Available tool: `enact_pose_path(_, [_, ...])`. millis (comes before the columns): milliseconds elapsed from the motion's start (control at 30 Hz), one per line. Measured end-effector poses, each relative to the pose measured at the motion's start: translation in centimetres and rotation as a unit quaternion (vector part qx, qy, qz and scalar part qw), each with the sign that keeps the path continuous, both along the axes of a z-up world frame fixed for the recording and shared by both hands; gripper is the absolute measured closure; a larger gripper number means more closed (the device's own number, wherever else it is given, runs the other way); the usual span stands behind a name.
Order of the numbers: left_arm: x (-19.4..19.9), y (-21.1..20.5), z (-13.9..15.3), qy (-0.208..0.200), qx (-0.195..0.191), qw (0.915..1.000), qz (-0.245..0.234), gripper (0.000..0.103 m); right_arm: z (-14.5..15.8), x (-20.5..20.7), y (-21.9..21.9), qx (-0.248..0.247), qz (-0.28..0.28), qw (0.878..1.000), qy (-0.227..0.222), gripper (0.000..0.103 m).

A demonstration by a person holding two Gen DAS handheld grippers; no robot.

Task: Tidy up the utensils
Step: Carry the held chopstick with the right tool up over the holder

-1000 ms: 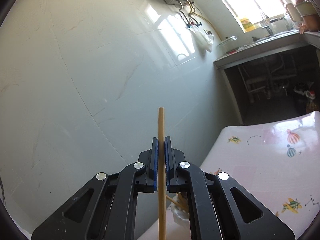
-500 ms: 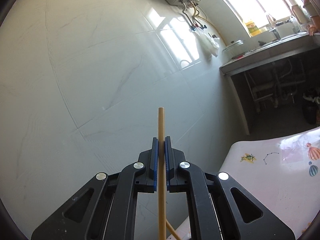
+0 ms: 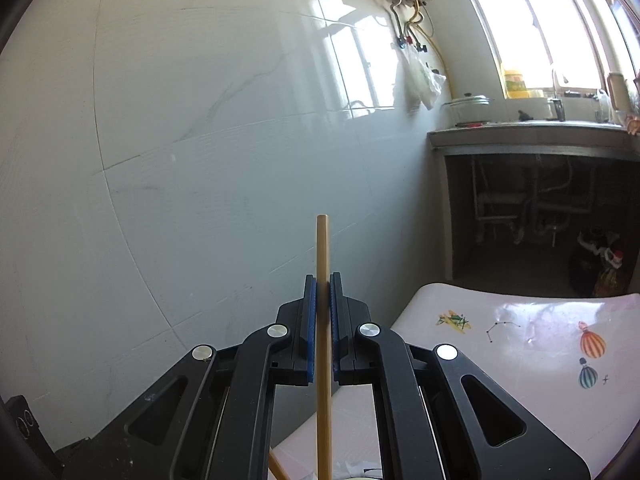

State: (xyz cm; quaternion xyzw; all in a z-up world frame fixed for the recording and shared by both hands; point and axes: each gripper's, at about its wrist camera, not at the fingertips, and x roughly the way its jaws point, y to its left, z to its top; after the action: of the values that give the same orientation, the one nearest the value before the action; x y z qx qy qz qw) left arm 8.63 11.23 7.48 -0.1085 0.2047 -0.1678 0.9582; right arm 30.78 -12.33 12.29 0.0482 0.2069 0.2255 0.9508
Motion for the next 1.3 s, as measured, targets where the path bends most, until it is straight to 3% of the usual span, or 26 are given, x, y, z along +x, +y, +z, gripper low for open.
enact_pose_path(400, [0.1,-0.3,0.1,0.000,0.003,1.0000,0.003,0.028,-0.2,0.6,-0.5,-0.001,-0.029,0.999,0.016,0.098])
enact_pose_path(600, [0.1,-0.3,0.1,0.000,0.004,1.0000,0.004,0.028,-1.0,2.0,-0.6,-0.010,-0.050,0.997,0.059,0.098])
enact_pose_path(900, [0.1,0.2,0.1,0.002,-0.004,1.0000,0.008,0.028,-2.1,2.5,0.1,-0.043,-0.047,0.993,0.098,0.098])
enact_pose_path(1300, [0.0,0.7,0.3,-0.003,-0.009,0.9999,0.011,0.028,-2.3,1.3,-0.7,-0.034,-0.041,0.990,0.129,0.098])
